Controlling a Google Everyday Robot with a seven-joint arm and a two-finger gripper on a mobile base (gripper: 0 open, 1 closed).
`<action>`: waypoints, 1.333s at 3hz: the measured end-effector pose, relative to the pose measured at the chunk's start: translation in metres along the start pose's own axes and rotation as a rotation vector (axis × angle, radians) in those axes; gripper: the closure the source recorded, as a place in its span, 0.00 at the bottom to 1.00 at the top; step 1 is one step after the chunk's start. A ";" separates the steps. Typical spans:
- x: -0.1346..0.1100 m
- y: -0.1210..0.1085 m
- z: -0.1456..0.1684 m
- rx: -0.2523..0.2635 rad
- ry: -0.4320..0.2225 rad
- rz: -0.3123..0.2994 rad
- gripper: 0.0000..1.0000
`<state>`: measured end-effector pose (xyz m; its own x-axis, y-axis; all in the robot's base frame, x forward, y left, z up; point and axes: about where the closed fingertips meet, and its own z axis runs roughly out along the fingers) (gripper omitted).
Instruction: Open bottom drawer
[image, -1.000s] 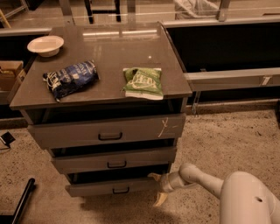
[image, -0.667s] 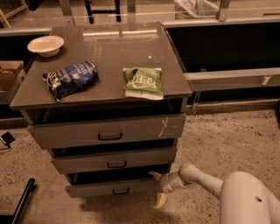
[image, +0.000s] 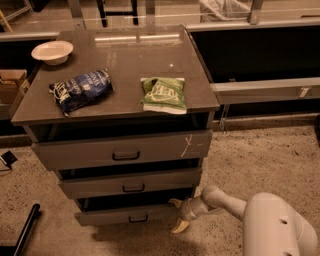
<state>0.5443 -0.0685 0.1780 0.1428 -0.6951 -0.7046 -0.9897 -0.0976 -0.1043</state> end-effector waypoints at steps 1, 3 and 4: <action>0.005 0.012 -0.001 -0.033 0.023 0.016 0.41; -0.005 0.011 -0.011 -0.033 0.023 0.015 0.45; -0.005 0.011 -0.011 -0.033 0.023 0.015 0.26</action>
Offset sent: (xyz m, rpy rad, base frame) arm -0.0708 -0.0243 0.0543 -0.0331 -0.0249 0.0500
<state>0.5329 -0.0740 0.1876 0.1278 -0.7130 -0.6894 -0.9915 -0.1098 -0.0703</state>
